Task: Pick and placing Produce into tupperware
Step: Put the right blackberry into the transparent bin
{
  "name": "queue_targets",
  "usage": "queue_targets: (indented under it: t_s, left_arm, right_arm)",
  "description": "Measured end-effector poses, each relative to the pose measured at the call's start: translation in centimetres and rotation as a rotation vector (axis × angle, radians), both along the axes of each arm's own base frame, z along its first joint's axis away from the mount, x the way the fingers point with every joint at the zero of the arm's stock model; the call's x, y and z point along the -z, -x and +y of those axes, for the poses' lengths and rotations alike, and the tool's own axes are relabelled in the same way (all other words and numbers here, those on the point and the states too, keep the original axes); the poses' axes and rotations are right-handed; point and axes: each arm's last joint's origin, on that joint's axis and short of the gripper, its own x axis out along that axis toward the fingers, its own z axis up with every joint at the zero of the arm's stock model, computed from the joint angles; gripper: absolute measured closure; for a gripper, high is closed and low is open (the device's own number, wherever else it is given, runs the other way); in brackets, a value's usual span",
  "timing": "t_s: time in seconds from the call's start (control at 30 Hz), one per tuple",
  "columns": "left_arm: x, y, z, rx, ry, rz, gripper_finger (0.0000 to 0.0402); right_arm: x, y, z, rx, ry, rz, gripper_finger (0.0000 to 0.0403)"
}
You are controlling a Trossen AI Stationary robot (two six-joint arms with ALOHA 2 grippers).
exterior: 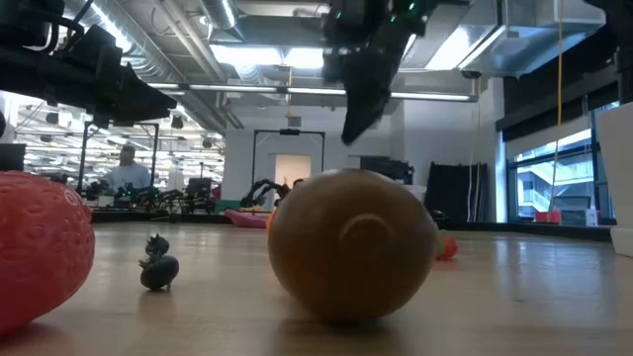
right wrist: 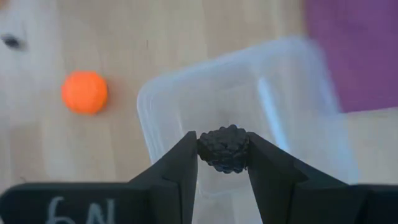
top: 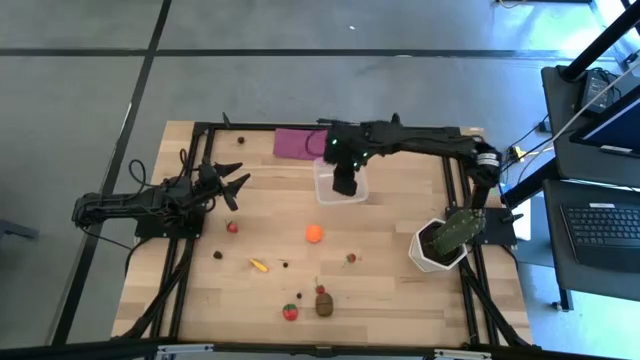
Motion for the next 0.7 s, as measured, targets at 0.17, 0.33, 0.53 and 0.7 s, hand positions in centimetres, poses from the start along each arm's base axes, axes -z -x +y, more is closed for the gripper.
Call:
queue_targets:
  t_s: [0.17,0.33,0.53,0.7]
  left_arm:
    - [0.0,0.0,0.0,0.000,0.000,0.000,0.0195]
    - [0.0,0.0,0.0,0.000,0.000,0.000,0.0195]
    - [0.0,0.0,0.0,0.000,0.000,0.000,0.0195]
    - [0.0,0.0,0.0,0.000,0.000,0.000,0.0195]
  right_arm:
    - [4.5,-0.7,-0.2,-0.002,-0.022,0.077,0.0281]
    - [7.6,-0.2,-0.7,0.031,-0.033,0.091,0.0281]
    - [9.0,0.3,-0.9,0.068,-0.046,0.096,0.0279]
    - [9.1,0.4,-0.8,0.076,-0.052,0.103,0.0257]
